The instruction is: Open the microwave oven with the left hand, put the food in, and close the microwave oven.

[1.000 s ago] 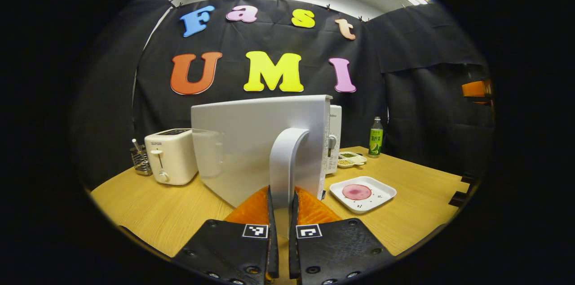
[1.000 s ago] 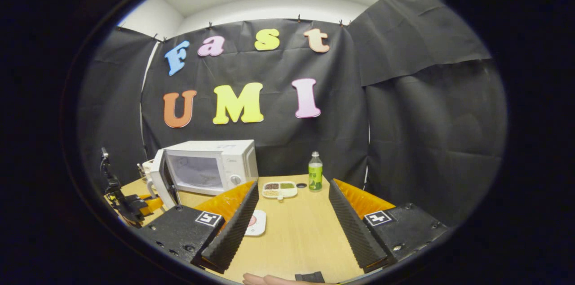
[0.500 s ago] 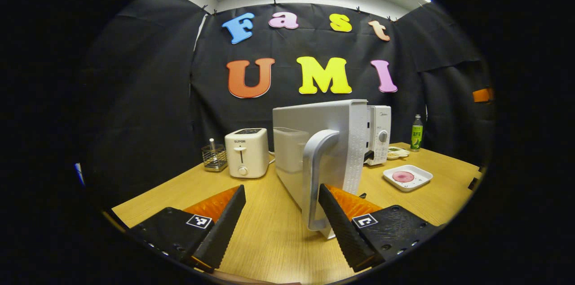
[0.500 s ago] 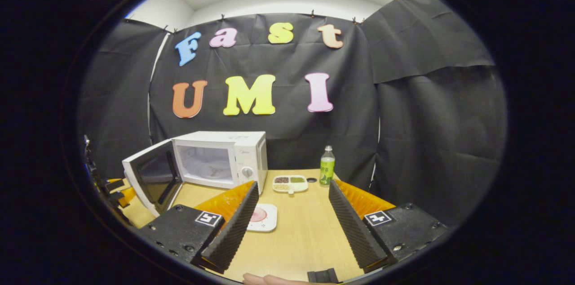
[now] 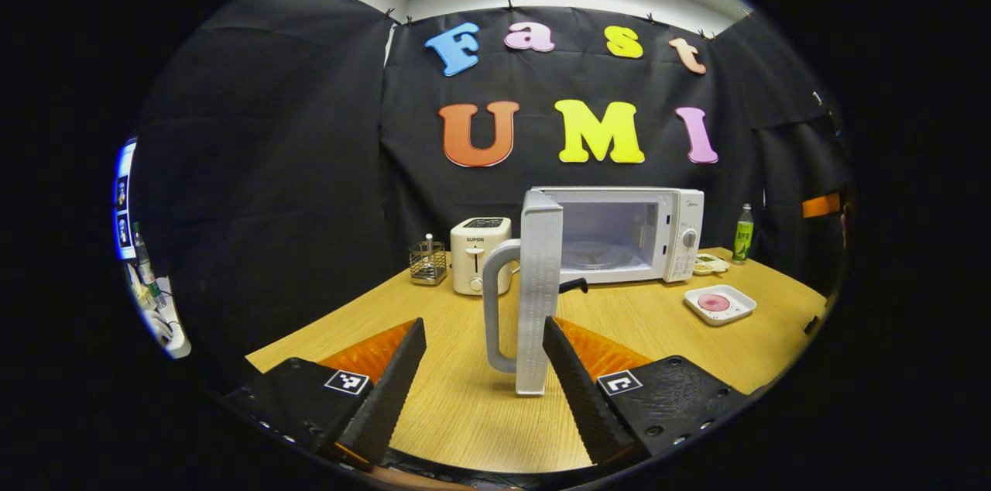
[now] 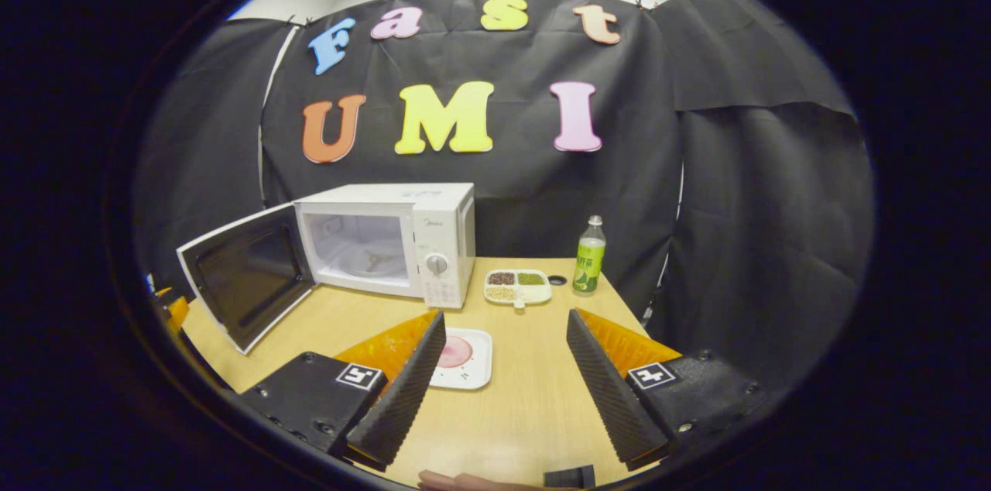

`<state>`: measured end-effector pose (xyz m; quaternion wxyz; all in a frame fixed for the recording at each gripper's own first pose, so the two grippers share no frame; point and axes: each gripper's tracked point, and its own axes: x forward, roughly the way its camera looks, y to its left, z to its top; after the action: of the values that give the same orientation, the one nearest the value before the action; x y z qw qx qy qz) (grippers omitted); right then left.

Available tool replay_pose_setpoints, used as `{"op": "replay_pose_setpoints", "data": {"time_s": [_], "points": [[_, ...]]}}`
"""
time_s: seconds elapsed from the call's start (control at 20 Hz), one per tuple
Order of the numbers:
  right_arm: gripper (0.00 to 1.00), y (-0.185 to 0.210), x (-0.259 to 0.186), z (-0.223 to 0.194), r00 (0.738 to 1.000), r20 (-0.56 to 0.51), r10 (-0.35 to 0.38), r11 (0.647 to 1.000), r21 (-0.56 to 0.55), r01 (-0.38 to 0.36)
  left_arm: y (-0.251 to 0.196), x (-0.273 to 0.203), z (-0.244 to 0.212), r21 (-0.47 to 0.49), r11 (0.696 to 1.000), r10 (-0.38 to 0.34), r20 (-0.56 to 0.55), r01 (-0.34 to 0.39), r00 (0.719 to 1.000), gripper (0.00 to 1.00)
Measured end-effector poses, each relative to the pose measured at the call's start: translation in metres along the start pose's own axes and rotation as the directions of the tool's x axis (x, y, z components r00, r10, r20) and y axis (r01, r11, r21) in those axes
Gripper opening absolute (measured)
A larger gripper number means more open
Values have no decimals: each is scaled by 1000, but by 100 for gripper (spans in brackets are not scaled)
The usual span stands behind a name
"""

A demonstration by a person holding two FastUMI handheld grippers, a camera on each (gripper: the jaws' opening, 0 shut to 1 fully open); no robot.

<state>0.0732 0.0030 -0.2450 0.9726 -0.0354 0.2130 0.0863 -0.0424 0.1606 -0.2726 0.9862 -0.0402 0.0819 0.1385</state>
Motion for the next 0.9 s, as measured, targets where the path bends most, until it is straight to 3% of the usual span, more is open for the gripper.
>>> {"op": "replay_pose_setpoints", "data": {"time_s": [0.05, 0.1, 0.15, 0.25, 0.3, 0.35, 0.4, 0.45, 0.5, 0.55, 0.65, 0.7, 0.75, 0.8, 0.85, 0.9], "points": [[92, 2, 10, -2, 1000, -28, 12, 1000, -13, -12, 2, -3, 9, -10, 1000, 7, 4, -7, 1000, 91], [92, 3, 21, -5, 998, -62, 21, 999, -23, -22, 4, -5, 19, -20, 1000, 12, 12, -12, 1000, 92], [100, 5, 31, -9, 994, -102, 34, 999, -27, -37, 5, -7, 29, -32, 999, 19, 22, -18, 1000, 92], [100, 8, 48, -20, 980, -186, 70, 997, -15, -74, 4, -10, 51, -52, 998, 24, 49, -22, 999, 92], [93, 7, 56, -24, 972, -222, 83, 996, -1, -85, 2, -11, 62, -50, 999, 23, 68, -19, 997, 92], [100, 4, 63, -26, 963, -254, 89, 996, 6, -90, -1, -11, 70, -45, 999, 23, 79, -19, 997, 91], [100, 0, 70, -28, 956, -279, 88, 996, 10, -89, -4, -11, 79, -38, 999, 21, 90, -17, 996, 77], [92, -7, 77, -31, 949, -306, 81, 997, 8, -83, -7, -10, 86, -39, 999, 18, 95, -14, 995, 92], [100, -13, 83, -34, 939, -335, 77, 997, 11, -78, -10, -10, 93, -44, 999, 15, 99, -11, 995, 79], [100, -16, 89, -39, 925, -371, 81, 997, 14, -82, -14, -9, 100, -51, 999, 12, 104, -7, 994, 93], [100, -19, 98, -52, 888, -448, 99, 995, 33, -94, -27, -9, 111, -59, 998, -10, 117, 17, 993, 94], [100, -20, 104, -59, 868, -484, 111, 994, 39, -105, -34, -8, 116, -60, 998, -21, 124, 29, 992, 82], [100, -20, 109, -66, 847, -518, 120, 992, 43, -115, -40, -6, 120, -52, 998, -30, 125, 37, 992, 94], [92, -21, 115, -73, 825, -551, 128, 991, 48, -122, -46, -4, 123, -41, 998, -35, 131, 41, 991, 94], [100, -22, 121, -80, 802, -581, 136, 990, 57, -126, -52, -5, 128, -28, 999, -39, 142, 44, 989, 95], [92, -21, 127, -86, 780, -608, 150, 988, 75, -132, -57, -5, 132, -17, 999, -47, 149, 50, 988, 95]]}}
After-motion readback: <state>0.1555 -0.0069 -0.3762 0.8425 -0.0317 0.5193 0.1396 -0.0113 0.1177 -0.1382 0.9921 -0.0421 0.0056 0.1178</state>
